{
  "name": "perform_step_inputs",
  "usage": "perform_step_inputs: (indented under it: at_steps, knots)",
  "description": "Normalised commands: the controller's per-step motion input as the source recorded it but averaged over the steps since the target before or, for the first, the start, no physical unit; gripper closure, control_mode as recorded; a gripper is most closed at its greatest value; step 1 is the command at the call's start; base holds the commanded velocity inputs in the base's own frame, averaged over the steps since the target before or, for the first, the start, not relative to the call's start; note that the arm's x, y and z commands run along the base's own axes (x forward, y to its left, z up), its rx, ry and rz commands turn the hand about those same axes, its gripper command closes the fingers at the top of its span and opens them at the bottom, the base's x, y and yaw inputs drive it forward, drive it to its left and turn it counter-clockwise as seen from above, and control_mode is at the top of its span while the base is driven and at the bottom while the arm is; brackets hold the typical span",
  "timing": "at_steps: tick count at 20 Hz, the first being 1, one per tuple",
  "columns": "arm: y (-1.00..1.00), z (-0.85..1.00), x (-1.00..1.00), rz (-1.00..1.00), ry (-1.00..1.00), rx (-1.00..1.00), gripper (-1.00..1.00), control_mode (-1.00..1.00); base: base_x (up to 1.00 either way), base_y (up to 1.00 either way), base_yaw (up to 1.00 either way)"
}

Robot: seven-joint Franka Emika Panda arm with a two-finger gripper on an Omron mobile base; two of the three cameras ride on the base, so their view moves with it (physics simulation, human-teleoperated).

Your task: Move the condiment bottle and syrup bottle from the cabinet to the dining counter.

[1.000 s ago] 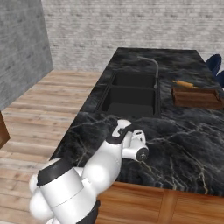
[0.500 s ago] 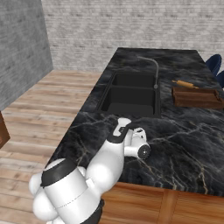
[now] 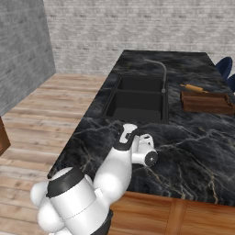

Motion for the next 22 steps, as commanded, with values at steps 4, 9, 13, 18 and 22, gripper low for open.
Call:
perform_step_inputs:
  at_steps: [4,9,13,18,22]
  knots:
    - [0.00,-0.16,-0.03,0.00,0.00,0.00,-1.00,-1.00,0.00,0.00,0.00]
    - [0.00,-0.08,-0.11,0.00,0.00,0.00,-1.00,-1.00,0.00,0.00,0.00]
    - [0.00,0.00,-0.15,0.00,-0.01,0.00,-1.00,-1.00,0.00,0.00,0.00]
    - [0.00,0.07,-0.12,0.00,0.00,0.00,-1.00,-1.00,0.00,0.00,0.00]
    - [0.00,0.27,-0.05,0.00,0.00,0.00,-1.00,-1.00,0.00,0.00,0.00]
